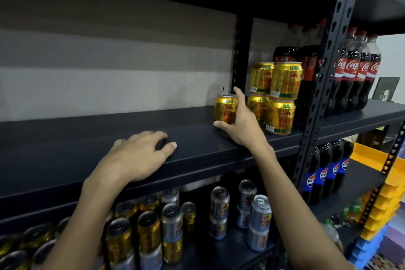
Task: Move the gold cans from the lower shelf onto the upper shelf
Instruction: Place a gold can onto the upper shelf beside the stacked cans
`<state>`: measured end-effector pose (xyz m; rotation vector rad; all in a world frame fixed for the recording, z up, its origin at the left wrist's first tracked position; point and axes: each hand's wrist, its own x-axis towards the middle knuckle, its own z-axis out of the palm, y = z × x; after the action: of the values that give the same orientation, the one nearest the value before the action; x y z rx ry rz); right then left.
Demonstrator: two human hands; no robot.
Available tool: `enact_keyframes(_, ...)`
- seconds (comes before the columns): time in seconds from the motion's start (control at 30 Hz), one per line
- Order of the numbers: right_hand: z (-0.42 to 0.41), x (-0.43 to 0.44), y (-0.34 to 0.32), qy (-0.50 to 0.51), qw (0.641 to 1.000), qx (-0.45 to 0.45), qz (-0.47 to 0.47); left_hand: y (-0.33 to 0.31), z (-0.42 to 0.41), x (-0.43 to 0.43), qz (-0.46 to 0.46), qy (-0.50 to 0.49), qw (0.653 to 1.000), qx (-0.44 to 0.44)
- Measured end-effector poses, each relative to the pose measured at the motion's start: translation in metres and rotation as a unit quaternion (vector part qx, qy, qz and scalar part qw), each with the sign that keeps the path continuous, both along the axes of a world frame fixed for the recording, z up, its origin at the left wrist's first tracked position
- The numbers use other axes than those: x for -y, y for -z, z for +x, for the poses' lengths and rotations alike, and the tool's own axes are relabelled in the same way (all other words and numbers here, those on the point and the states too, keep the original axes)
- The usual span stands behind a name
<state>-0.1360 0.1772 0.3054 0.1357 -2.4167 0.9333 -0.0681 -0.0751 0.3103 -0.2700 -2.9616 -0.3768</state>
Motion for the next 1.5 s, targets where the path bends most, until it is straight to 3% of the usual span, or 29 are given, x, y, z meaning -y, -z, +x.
enact_keyframes(0.17, 0.019, 0.005, 0.012, 0.065, 0.996, -0.051, -0.016, 0.013, 0.021, -0.006, -0.018, -0.038, 0.979, -0.201)
enact_keyframes(0.27, 0.033, 0.008, 0.026, 0.094, 0.991, -0.087, -0.047, 0.042, 0.029, -0.011, -0.065, -0.042, 0.935, -0.346)
enact_keyframes(0.37, 0.043, 0.011, 0.056, 0.078, 0.98, -0.164, -0.081, 0.085, 0.032, -0.012, 0.001, 0.006, 0.884, -0.468)
enact_keyframes(0.53, 0.053, 0.02, 0.126, 0.049, 0.958, -0.255, -0.126, 0.165, 0.027, -0.006, 0.049, 0.102, 0.821, -0.559)
enact_keyframes(0.63, 0.061, 0.028, 0.176, 0.018, 0.951, -0.268, -0.153, 0.224, 0.024, 0.001, 0.074, 0.168, 0.83, -0.527)
enact_keyframes(0.73, 0.068, 0.038, 0.227, -0.01, 0.964, -0.222, -0.149, 0.291, 0.024, 0.011, 0.107, 0.172, 0.891, -0.406)
enact_keyframes(0.83, 0.064, 0.045, 0.268, -0.047, 0.986, -0.098, -0.128, 0.34, 0.024, 0.024, 0.121, 0.133, 0.943, -0.279)
enact_keyframes(0.93, 0.048, 0.052, 0.296, -0.104, 0.991, 0.036, -0.078, 0.37, 0.024, 0.035, 0.094, 0.1, 0.968, -0.212)
enact_keyframes(1.13, 0.016, 0.068, 0.315, -0.106, 0.976, 0.192, 0.003, 0.397, 0.017, 0.044, 0.068, 0.056, 0.984, -0.153)
enact_keyframes(1.37, -0.015, 0.076, 0.334, -0.111, 0.963, 0.241, 0.045, 0.398, 0.016, 0.044, 0.048, 0.06, 0.986, -0.146)
enact_keyframes(1.5, -0.024, 0.08, 0.342, -0.093, 0.97, 0.222, 0.016, 0.399, 0.015, 0.044, 0.049, 0.071, 0.985, -0.147)
